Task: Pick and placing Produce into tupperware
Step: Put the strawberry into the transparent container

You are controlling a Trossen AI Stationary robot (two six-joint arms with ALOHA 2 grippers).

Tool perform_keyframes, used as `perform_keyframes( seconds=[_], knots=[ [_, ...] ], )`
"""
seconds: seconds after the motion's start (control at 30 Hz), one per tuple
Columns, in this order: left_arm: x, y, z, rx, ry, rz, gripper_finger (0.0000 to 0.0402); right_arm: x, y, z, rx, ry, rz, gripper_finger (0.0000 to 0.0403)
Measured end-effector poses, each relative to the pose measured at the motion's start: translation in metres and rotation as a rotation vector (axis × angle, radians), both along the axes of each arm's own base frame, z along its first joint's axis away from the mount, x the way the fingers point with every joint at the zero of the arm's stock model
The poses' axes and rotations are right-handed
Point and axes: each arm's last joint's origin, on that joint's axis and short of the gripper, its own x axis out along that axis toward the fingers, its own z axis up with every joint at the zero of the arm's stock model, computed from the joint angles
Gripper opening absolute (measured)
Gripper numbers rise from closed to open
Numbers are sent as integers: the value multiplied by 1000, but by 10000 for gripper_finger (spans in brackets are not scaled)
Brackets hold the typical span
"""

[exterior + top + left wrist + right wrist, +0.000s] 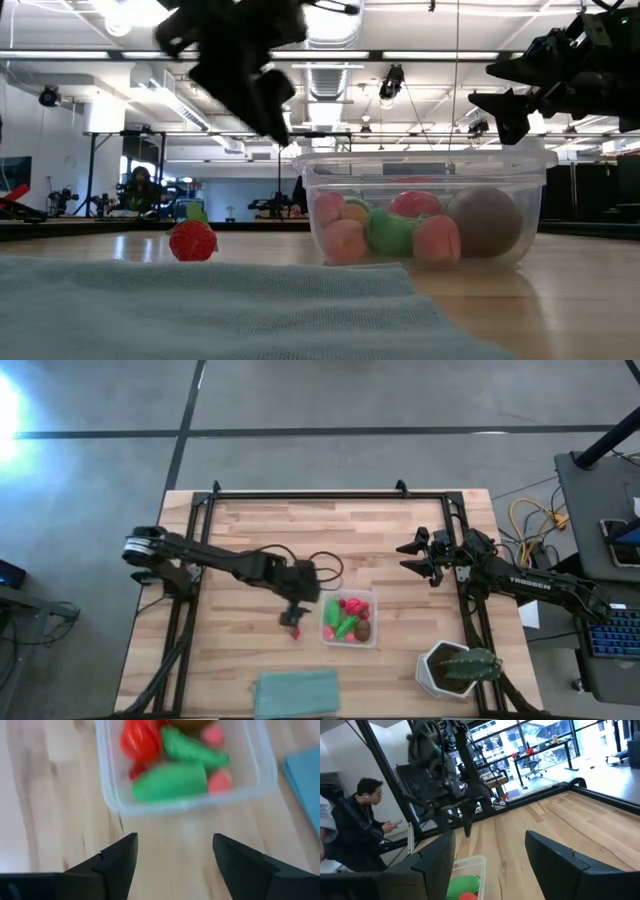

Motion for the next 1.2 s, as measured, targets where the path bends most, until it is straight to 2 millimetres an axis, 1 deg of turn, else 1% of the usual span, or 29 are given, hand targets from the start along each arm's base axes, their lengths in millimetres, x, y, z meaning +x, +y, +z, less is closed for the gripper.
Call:
perform_keyframes(
  seconds=[0.07,0.13,0.17,0.27,0.37,0.47,0.6,0.77,0.9,1.07,1.2],
  knots=[
    [-13,-1,-9,-6,34,-15,244,0,0,0,0,0,0,233],
    [-26,-4,-23,-28,75,-43,244,0,0,0,0,0,0,233],
    [-29,-4,-28,-29,66,-71,244,0,0,0,0,0,1,233],
    [-44,-2,-38,71,39,-242,244,0,0,0,0,1,0,233],
    [-56,-4,-45,175,21,-426,244,0,0,0,0,-1,0,233],
    [-63,-11,-50,190,-2,-556,244,0,0,0,0,-1,0,233],
    [-61,-23,-58,192,-27,-623,244,0,0,0,0,1,0,233],
    [-53,-31,-58,221,-85,-628,244,0,0,0,0,0,0,233],
    [-47,-33,-64,220,-69,-629,244,0,0,0,0,0,0,233],
    [-43,-34,-82,213,2,-638,244,0,0,0,0,0,0,233],
    [-36,-36,-90,211,22,-640,243,0,0,0,1,1,0,233]
  ],
)
